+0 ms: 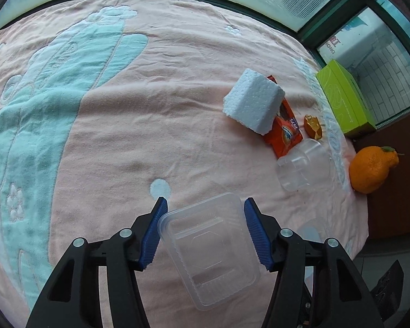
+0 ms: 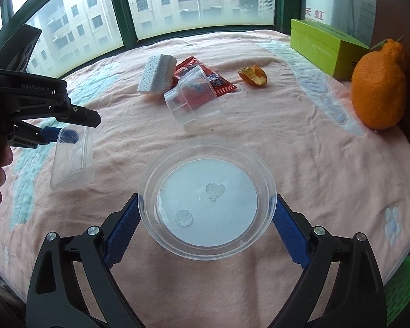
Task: Collect trash
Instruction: 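Carry the tray and the clear bowl to the green basket, then release the tray and the bowl into the green basket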
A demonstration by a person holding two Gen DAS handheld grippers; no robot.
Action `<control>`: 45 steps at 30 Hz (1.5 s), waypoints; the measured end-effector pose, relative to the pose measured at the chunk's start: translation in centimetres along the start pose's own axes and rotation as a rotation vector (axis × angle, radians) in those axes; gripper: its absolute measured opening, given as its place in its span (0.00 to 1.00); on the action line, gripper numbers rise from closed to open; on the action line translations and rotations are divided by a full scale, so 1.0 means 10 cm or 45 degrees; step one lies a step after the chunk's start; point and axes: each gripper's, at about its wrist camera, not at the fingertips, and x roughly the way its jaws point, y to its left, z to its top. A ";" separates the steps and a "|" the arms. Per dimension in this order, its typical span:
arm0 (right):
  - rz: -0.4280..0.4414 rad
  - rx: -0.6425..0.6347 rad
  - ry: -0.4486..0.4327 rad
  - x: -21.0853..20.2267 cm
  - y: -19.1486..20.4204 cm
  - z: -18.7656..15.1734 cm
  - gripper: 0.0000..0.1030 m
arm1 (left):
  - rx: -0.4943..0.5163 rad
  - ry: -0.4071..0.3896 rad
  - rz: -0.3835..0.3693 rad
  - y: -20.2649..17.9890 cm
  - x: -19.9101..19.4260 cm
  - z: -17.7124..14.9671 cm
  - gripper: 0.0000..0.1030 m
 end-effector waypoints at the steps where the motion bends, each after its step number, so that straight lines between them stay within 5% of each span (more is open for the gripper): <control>1: 0.001 0.012 -0.011 -0.05 -0.02 -0.01 0.89 | 0.015 0.000 -0.010 -0.03 -0.02 -0.02 0.54; 15: -0.104 0.245 -0.139 -0.96 -0.54 -0.54 0.89 | 0.257 0.058 -0.192 -0.88 -0.19 -0.51 0.54; 33: -0.453 0.625 0.048 -1.49 -1.84 -1.90 0.90 | 0.613 0.237 -0.333 -2.26 0.08 -1.48 0.54; 45: -0.507 0.701 -0.050 -1.88 -1.99 -2.10 0.93 | 0.778 0.337 -0.359 -2.84 0.30 -1.96 0.54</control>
